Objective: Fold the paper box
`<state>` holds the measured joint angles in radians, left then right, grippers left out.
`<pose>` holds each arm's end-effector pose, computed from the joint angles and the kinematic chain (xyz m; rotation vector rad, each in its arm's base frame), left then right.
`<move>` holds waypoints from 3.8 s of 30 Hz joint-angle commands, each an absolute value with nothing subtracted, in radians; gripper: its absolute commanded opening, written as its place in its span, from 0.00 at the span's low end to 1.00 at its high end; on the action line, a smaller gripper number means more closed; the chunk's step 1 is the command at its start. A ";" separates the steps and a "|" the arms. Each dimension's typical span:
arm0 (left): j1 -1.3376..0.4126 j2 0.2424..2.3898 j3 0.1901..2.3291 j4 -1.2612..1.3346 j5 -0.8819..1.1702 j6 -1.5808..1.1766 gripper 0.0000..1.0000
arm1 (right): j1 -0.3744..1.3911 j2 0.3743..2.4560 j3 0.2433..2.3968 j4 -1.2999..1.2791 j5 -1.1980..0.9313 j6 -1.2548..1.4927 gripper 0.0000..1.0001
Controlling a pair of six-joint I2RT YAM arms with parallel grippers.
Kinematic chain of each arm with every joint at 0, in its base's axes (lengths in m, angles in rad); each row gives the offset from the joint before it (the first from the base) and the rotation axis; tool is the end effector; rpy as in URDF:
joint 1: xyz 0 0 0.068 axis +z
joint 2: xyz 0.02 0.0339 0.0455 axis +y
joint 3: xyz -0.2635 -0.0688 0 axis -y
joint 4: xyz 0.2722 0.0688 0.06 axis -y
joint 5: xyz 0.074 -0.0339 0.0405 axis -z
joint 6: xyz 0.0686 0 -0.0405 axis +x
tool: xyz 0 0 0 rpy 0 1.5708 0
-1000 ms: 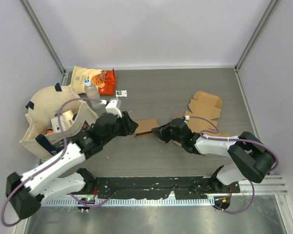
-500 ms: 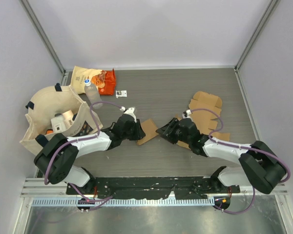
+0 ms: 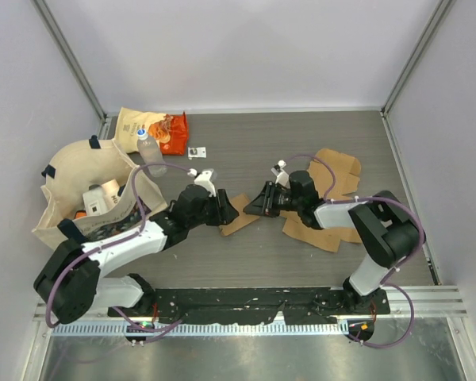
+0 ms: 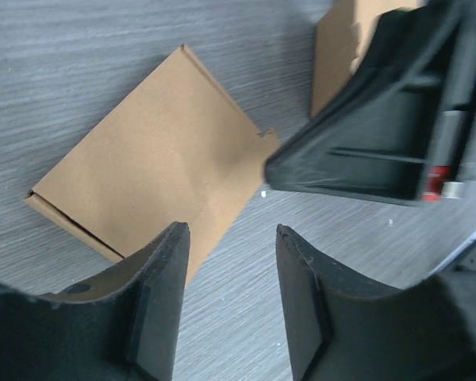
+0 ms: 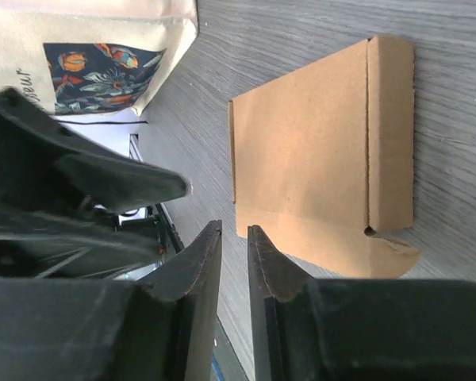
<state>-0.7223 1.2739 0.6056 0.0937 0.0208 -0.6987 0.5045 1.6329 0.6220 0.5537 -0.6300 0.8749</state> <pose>0.2342 -0.2083 0.1664 0.0396 2.2684 -0.8226 0.2850 0.2035 0.1206 -0.0340 2.2773 1.4452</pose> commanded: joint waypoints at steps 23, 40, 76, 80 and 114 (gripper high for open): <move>-0.709 1.040 0.626 -0.136 -0.096 -0.652 0.71 | 0.506 1.531 0.846 0.067 -0.439 0.466 0.43; -0.495 1.482 0.858 -0.157 0.026 -0.699 0.87 | 0.486 1.858 1.037 0.098 -0.379 0.523 0.50; -0.428 1.618 0.729 0.294 0.207 -0.957 0.47 | 0.399 1.833 0.876 0.258 -0.439 0.571 0.32; -0.426 1.540 0.715 0.253 0.216 -1.025 0.37 | 0.452 1.650 0.910 0.027 -0.182 0.384 0.50; -0.268 1.384 0.765 -0.213 0.762 -1.318 0.06 | 1.235 1.505 0.752 0.443 0.733 -0.607 0.61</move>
